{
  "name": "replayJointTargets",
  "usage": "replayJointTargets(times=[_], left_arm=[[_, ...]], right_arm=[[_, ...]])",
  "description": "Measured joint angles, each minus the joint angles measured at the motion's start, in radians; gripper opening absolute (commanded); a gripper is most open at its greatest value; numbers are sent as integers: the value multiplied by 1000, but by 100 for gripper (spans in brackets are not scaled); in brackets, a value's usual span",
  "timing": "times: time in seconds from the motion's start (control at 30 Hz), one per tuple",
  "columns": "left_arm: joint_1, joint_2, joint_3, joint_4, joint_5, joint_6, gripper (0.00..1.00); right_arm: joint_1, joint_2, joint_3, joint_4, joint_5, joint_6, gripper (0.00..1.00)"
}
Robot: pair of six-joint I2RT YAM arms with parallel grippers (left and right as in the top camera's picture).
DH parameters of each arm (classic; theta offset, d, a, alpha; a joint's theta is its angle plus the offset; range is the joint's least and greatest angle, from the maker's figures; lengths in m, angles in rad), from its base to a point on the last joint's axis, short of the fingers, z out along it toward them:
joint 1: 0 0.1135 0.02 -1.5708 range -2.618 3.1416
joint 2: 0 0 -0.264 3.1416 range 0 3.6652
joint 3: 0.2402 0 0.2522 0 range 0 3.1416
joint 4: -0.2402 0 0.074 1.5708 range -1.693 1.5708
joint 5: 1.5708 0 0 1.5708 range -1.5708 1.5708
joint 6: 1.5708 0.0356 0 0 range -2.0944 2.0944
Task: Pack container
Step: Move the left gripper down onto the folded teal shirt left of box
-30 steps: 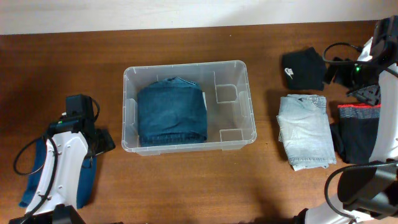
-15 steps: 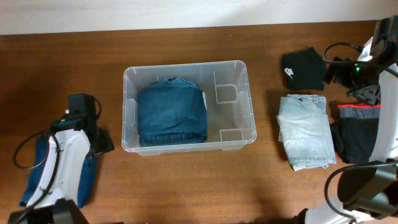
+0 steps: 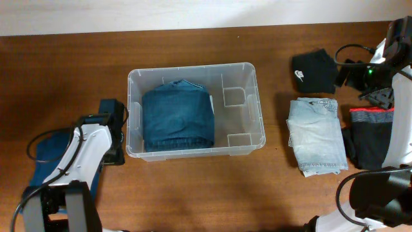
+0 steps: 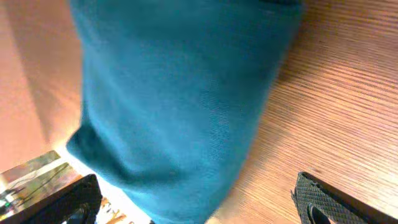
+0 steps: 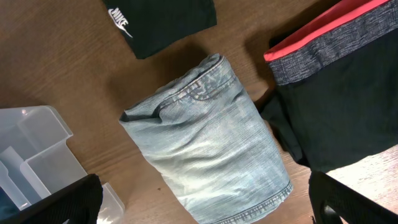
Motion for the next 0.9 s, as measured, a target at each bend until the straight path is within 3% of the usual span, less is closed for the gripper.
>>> replayJointTargets(times=[0.9], left_arm=[[2, 57, -99, 108, 62, -101, 99]], right_arm=[[0, 0, 0, 0, 0, 0, 98]])
